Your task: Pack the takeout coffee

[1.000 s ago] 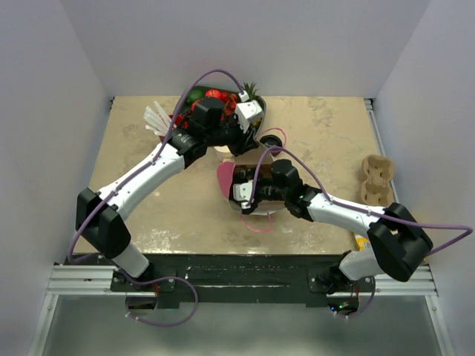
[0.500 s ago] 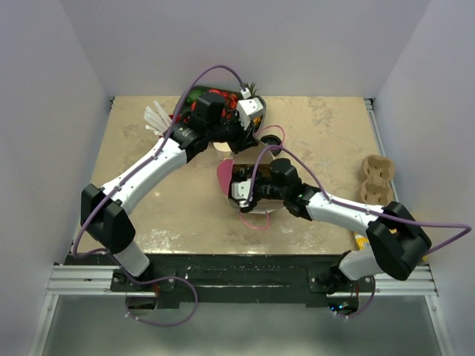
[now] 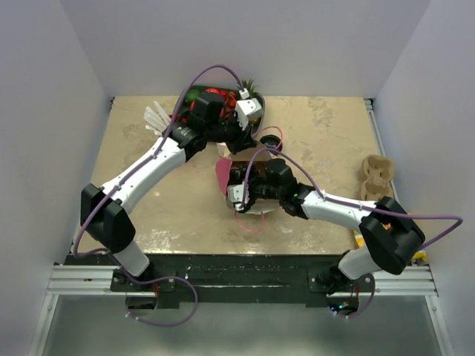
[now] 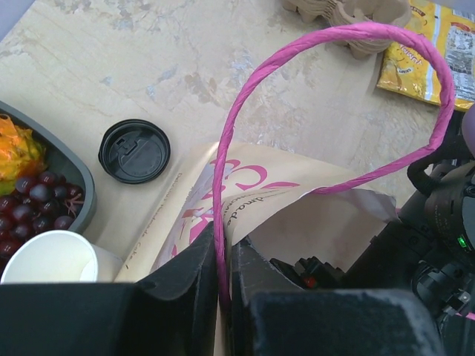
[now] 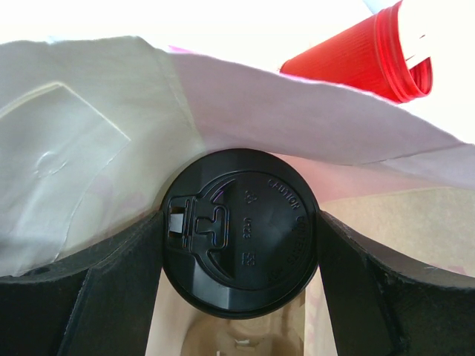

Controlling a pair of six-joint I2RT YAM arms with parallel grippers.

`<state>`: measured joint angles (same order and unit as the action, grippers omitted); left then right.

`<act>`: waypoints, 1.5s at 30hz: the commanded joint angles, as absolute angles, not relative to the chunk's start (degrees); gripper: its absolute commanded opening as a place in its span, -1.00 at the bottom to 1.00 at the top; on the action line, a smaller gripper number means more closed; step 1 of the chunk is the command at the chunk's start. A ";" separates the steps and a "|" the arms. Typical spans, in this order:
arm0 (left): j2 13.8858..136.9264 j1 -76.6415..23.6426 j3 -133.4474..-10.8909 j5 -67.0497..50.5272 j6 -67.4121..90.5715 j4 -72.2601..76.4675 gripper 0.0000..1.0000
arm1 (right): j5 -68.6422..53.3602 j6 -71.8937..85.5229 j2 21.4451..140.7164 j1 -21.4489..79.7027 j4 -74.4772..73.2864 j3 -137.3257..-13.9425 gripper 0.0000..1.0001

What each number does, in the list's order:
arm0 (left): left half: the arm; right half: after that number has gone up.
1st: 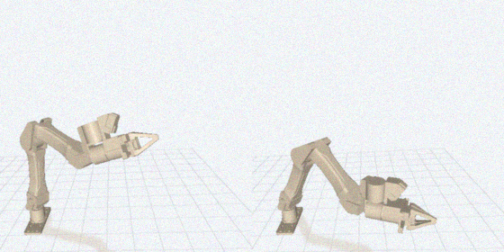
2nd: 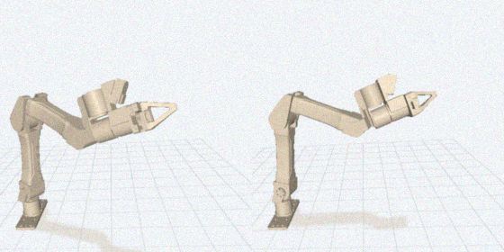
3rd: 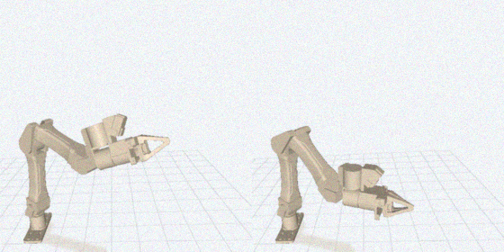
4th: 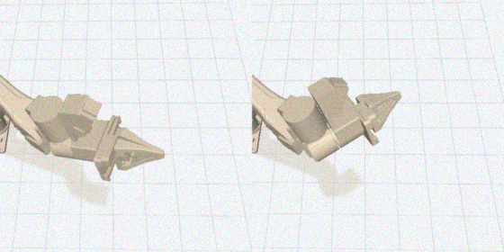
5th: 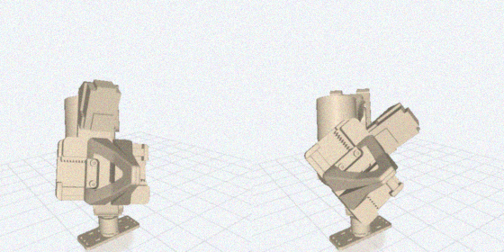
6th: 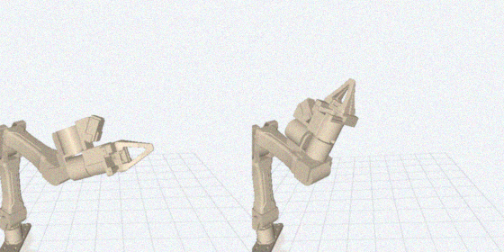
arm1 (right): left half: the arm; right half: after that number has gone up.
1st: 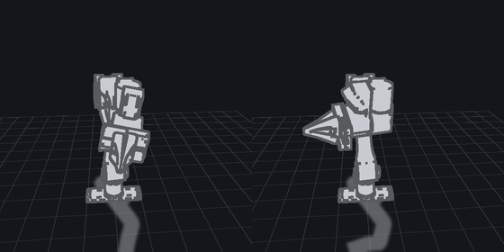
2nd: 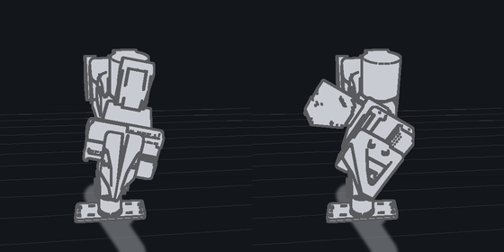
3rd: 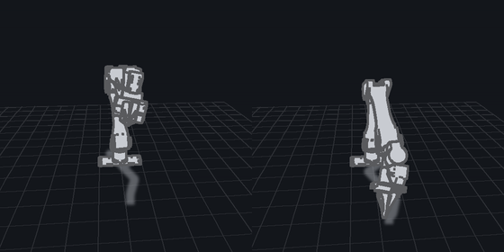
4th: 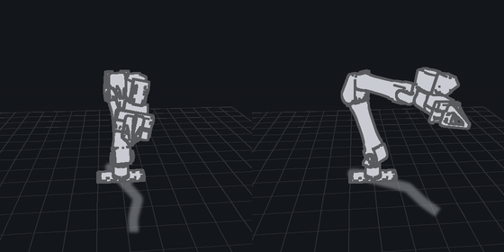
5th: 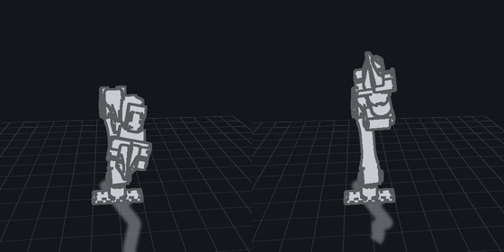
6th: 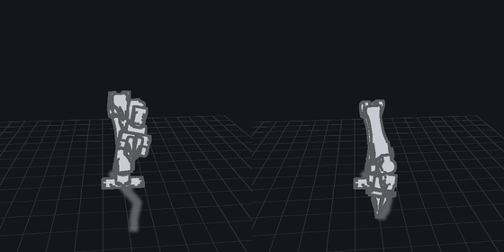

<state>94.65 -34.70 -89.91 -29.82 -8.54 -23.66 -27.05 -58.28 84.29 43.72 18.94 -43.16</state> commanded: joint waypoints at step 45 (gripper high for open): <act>81.21 -34.98 -75.67 -42.80 4.13 -9.84 -1.00 | -5.02 -73.12 87.45 52.29 -10.81 -57.66 0.24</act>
